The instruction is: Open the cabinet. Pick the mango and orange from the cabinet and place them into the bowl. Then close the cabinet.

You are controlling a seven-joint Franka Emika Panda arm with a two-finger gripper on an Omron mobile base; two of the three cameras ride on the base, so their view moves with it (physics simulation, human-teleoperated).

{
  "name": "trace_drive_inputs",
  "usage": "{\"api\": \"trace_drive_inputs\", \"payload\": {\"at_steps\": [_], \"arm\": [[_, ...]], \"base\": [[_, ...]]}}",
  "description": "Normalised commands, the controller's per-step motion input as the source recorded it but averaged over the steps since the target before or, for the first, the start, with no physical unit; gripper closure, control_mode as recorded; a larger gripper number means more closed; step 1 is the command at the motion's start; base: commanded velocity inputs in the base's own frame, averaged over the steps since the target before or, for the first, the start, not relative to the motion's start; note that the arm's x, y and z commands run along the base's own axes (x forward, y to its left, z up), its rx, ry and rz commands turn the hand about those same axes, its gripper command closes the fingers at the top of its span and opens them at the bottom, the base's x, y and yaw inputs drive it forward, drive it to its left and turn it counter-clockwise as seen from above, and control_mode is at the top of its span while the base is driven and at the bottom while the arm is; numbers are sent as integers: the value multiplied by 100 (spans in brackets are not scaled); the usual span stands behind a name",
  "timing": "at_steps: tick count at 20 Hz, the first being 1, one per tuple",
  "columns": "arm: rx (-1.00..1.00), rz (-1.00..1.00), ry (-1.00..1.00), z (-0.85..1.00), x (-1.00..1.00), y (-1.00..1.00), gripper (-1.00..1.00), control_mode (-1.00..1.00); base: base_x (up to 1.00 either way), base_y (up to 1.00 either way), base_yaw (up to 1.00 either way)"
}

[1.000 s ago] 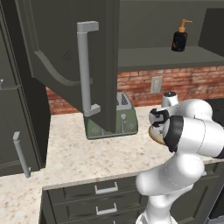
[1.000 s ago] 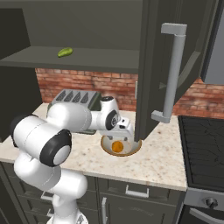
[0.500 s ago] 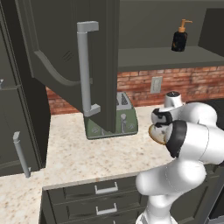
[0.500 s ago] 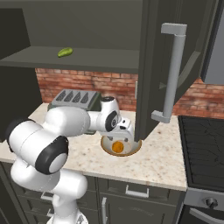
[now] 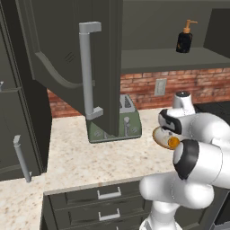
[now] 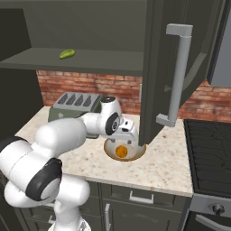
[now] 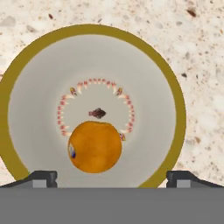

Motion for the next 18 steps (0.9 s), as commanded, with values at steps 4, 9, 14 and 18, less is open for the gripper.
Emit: {"api": "trace_drive_inputs", "payload": {"at_steps": [4,9,14,18], "arm": [[0,0,0,30,-8,1,-100,-100],[0,0,0,21,-10,7,-100,-100],[0,1,0,25,-19,13,-100,-100],[-1,3,-1,26,-12,13,-100,-100]], "base": [[0,0,0],[0,0,0],[0,0,0],[0,0,0]]}}
